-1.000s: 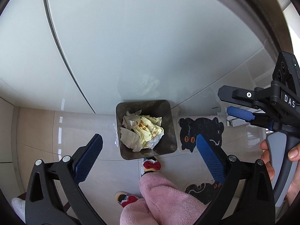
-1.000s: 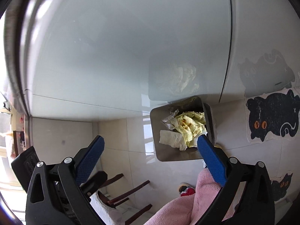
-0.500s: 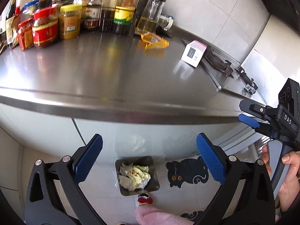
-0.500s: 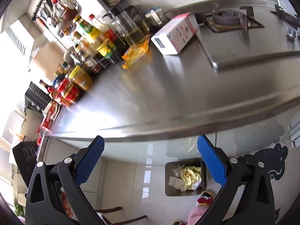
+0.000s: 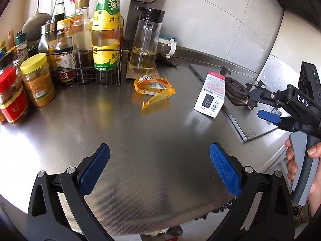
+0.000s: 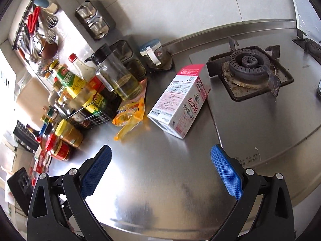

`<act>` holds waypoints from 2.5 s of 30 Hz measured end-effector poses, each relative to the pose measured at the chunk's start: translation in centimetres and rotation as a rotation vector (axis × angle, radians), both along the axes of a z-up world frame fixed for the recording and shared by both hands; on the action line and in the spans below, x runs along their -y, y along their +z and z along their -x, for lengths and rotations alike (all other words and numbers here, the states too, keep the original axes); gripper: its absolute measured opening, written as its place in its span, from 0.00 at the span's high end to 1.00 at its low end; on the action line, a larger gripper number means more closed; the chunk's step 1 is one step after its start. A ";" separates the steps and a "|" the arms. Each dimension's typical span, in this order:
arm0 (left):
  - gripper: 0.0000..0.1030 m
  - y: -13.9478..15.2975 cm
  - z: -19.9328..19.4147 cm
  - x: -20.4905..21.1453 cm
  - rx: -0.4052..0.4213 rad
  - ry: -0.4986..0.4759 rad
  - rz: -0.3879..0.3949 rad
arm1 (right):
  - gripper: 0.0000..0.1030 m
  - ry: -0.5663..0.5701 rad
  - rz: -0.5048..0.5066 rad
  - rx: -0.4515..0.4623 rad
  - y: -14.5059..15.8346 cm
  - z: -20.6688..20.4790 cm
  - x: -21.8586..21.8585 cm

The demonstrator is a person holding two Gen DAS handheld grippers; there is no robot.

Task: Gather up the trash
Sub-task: 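Raise both open tools back toward the counter, then grasp the orange snack packet with the left tool while the right tool grasps the pink carton, then carry snack packet and carton over the bin and open both tools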

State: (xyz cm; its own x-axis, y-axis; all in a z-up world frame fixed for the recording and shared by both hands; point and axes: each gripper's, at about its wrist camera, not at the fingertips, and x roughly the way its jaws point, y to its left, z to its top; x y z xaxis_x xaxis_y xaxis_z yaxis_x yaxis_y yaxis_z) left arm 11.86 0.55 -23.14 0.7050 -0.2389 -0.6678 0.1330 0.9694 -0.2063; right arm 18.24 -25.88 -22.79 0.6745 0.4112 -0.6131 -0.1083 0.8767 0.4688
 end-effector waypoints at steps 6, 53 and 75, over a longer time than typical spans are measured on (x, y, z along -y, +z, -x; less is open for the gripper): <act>0.08 -0.9 -5.4 1.4 0.000 -0.039 -0.032 | 0.03 -0.026 0.018 -0.022 -0.7 -5.1 -1.2; 1.00 0.1 -1.2 3.2 0.011 -0.094 -0.113 | 0.41 0.006 0.208 0.035 0.1 2.0 -3.5; 1.00 -0.9 21.6 5.0 -0.047 -0.098 -0.106 | 0.41 0.126 0.274 -0.003 -2.9 23.5 -3.3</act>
State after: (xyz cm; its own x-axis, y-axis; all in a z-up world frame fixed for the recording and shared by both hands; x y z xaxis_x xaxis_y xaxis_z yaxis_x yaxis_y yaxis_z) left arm -9.74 -4.42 -24.01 0.6491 -0.2308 -0.7249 0.2203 0.9691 -0.1113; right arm -5.22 -22.62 -25.68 0.6270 0.3108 -0.7143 -0.2234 0.9502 0.2173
